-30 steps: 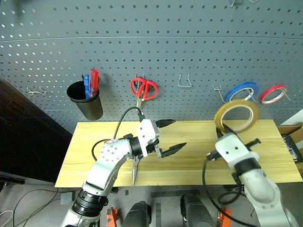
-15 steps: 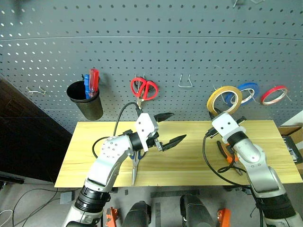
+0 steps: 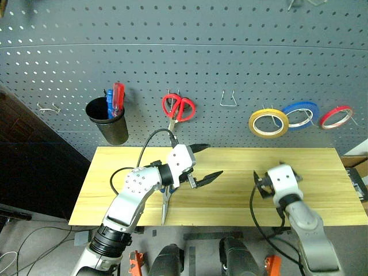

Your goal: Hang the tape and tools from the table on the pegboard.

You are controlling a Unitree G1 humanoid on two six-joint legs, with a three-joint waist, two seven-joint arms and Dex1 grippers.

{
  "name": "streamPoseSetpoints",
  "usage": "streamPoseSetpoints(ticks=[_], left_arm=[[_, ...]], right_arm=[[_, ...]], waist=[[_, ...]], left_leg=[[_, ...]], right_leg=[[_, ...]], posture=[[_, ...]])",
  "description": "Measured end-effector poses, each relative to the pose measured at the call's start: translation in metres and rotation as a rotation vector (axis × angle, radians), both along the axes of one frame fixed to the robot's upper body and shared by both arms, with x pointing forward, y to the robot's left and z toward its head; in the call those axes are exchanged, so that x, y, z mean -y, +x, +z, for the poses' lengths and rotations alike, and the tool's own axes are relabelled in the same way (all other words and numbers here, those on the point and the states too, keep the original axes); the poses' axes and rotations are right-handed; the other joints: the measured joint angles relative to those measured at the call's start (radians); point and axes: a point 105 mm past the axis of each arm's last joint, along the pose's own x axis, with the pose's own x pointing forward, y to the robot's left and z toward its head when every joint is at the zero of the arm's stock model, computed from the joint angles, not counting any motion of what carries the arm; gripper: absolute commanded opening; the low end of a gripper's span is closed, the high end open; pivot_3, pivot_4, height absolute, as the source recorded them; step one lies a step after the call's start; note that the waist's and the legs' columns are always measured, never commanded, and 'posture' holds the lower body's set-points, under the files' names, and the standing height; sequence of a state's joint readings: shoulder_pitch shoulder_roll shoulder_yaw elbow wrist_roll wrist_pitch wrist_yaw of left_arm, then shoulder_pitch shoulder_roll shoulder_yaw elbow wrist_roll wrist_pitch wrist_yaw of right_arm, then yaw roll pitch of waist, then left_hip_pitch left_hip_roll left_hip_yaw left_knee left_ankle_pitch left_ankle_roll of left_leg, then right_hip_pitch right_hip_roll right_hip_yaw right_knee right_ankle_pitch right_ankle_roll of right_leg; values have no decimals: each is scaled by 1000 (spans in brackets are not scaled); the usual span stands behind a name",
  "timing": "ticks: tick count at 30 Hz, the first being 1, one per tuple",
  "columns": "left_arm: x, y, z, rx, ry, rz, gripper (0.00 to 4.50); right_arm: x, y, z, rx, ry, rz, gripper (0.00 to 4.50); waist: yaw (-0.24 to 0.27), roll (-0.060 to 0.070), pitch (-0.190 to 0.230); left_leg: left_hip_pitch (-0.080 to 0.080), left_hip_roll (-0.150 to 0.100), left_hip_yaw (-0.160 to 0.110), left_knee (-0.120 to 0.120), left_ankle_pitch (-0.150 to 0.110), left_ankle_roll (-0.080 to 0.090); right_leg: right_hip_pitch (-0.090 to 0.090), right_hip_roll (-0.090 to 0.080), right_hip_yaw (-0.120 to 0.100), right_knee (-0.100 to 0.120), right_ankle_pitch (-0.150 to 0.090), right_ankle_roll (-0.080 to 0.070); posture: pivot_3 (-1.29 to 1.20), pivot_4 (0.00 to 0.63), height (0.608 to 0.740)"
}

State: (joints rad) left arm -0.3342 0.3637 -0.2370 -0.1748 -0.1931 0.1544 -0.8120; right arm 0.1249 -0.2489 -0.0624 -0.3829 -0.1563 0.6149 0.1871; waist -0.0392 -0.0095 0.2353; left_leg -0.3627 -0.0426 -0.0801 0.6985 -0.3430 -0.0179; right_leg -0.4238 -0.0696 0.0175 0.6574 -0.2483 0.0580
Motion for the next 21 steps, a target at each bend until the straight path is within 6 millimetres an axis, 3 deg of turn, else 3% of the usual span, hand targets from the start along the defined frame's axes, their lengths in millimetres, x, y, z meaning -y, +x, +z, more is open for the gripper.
streamPoseSetpoints(ticks=[4, 9, 14, 21], left_arm=[[6, 9, 12, 9, -21, 7, 4399], [11, 6, 10, 13, -4, -15, 4399], [10, 5, 7, 17, 16, -20, 4399], [10, 4, 5, 15, 21, -23, 4399]], right_arm=[[16, 16, 7, -64, 35, -41, 4490], [37, 38, 0, -180, 49, -24, 4490], [41, 45, -21, -315, 93, 18, 4490], [39, 52, -32, -386, 96, 68, 4490]], waist=[[-13, 0, 0], [-20, 0, 0], [-19, 0, 0], [-18, 0, 0]], left_leg=[[3, 1, 0, 0, 1, 1], [2, 1, 0, -1, 1, 1], [1, 1, 0, -1, 1, 1], [1, 1, 0, -1, 1, 1]], right_leg=[[1, 1, -1, 4, 0, -1], [1, 2, -1, 3, 0, -1], [1, 0, -2, 1, 0, -1], [1, 0, -2, 1, 0, -1]], posture=[[-93, 228, 740], [-85, 230, 740], [-65, 233, 740], [-65, 234, 740]])
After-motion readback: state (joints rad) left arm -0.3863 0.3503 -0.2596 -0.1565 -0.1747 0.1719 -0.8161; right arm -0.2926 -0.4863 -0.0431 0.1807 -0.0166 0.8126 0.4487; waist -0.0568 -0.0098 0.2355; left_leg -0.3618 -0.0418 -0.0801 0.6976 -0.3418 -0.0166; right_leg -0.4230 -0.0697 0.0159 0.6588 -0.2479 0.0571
